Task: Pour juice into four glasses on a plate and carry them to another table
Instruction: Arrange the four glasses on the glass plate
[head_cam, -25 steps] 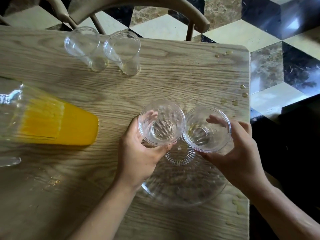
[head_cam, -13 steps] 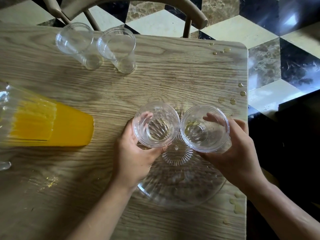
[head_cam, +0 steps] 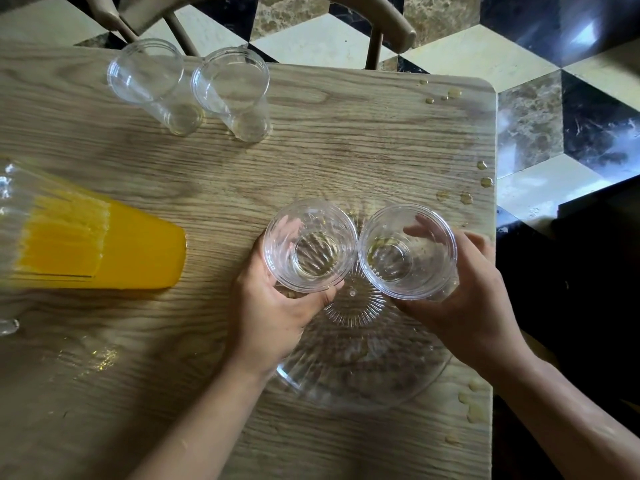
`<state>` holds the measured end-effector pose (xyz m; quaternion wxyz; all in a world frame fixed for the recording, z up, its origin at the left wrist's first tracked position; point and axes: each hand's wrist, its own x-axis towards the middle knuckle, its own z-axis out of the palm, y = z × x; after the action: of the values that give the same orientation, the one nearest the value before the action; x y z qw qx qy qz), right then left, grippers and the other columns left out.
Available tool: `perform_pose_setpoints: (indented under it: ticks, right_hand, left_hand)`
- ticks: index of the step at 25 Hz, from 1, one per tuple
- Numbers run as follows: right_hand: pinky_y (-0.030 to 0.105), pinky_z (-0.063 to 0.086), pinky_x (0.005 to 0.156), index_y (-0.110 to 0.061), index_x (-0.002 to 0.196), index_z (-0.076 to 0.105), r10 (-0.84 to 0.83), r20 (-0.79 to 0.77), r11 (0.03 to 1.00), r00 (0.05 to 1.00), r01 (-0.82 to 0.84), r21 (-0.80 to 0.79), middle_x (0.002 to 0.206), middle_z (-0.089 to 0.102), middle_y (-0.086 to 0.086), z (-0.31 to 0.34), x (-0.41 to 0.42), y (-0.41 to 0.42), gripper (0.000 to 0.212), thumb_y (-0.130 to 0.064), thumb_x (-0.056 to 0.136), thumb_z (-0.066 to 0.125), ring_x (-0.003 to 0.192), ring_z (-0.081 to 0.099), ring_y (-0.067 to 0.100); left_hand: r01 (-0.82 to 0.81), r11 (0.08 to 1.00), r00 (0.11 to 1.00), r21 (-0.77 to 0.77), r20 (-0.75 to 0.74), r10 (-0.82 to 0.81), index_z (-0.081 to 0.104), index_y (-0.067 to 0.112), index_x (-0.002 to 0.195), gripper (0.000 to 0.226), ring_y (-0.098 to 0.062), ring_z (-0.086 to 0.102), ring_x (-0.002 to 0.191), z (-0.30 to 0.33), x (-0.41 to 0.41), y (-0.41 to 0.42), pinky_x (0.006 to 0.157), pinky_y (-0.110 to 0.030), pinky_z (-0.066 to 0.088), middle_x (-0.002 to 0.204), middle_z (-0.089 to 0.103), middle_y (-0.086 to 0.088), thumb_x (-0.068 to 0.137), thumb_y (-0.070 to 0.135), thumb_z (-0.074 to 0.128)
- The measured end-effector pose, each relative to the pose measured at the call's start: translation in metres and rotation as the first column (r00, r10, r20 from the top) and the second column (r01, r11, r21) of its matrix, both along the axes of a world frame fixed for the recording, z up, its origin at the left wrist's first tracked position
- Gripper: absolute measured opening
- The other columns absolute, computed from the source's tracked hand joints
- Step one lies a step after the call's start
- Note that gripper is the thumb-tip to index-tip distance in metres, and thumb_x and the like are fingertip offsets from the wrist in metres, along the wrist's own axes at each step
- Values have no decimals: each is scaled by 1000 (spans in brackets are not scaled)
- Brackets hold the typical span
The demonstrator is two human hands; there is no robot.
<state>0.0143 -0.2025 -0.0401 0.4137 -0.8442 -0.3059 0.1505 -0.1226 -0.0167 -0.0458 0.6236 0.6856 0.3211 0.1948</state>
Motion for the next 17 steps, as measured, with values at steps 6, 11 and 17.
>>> perform_pose_setpoints:
  ticks: [6, 11, 17]
  right_hand:
    - [4, 28, 105, -16, 149, 49, 33, -18, 998, 999, -34, -46, 132, 59, -13, 8, 2, -2, 108, -43, 55, 94, 125, 46, 14]
    - [11, 23, 118, -23, 157, 31, 73, -57, 997, 996, -72, 9, 147, 42, -26, 18, 6, -7, 123, -61, 54, 85, 143, 40, 6]
    - [10, 20, 119, -14, 161, 26, 140, -68, 990, 988, -140, 3, 161, 40, -2, 38, 11, -8, 134, -71, 53, 81, 150, 33, 4]
  left_hand:
    - [5, 1000, 1000, -14, 0, -5, 32, 20, 155, 120, -6, 41, 149, 14, -4, -2, 126, -38, 32, 159, 45, -1, 55, 17, 97]
    - [56, 998, 998, 30, -12, -56, 26, 27, 158, 133, -5, 37, 151, 29, -17, 1, 126, -29, 30, 160, 41, 3, 48, 57, 96]
    - [30, 990, 1000, 137, -1, -30, 25, 19, 159, 129, -14, 36, 153, 46, -24, 4, 128, -48, 27, 162, 40, -7, 57, 63, 90]
